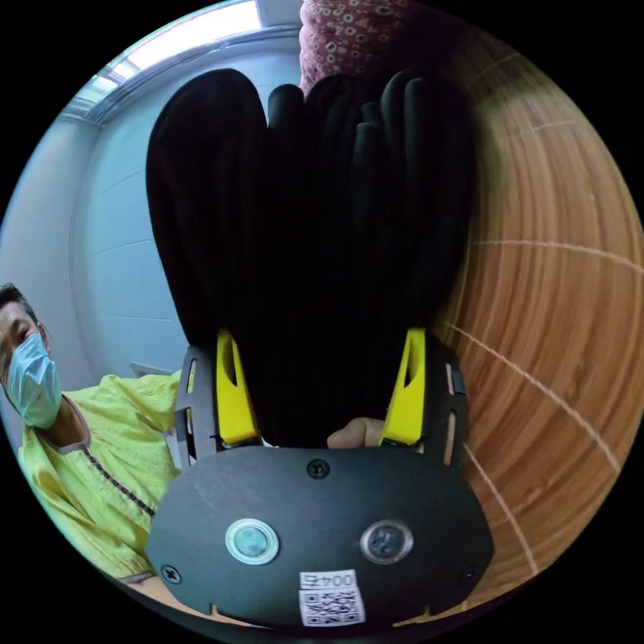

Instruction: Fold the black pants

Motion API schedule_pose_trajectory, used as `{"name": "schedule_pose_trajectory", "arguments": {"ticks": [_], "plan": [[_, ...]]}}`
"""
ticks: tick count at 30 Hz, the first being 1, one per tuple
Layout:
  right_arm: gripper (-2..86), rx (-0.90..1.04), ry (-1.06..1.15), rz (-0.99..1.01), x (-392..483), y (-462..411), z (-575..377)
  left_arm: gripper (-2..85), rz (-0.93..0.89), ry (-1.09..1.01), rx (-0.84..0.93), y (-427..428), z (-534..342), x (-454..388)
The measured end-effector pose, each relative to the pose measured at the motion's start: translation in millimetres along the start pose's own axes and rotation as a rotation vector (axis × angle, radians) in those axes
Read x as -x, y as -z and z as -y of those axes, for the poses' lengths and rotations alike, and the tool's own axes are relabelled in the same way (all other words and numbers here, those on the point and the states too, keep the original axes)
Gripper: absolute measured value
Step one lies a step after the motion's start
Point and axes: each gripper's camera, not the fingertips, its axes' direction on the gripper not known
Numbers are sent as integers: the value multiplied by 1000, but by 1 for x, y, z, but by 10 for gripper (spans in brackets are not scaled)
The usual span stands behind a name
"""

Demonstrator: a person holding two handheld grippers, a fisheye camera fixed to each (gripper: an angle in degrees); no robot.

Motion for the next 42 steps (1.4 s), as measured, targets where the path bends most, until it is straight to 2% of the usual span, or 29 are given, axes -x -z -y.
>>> {"name": "schedule_pose_trajectory", "arguments": {"ticks": [6,11,18,23,28,35,38,40,42], "plan": [[286,80,49,23,-2,-8,17,319,-14,5,-32,7,-13,10],[266,-62,35,-37,30,3,-12,316,-47,36,-130,14,-48,4],[265,-14,39,-82,80,9,-53,320,-85,53,-237,24,-122,-41],[266,10,80,-87,134,22,-59,324,-74,29,-288,46,-127,-98],[268,-23,235,-109,226,50,-9,328,-40,-113,-331,96,-60,-174],[269,-59,496,-181,342,83,127,323,-7,-381,-414,191,116,-249],[271,-68,504,-198,354,93,196,322,-13,-377,-402,213,191,-233],[271,-81,426,-186,327,95,241,321,-16,-337,-385,215,225,-206],[271,-83,326,-178,283,93,268,318,6,-233,-346,202,255,-143]]}}
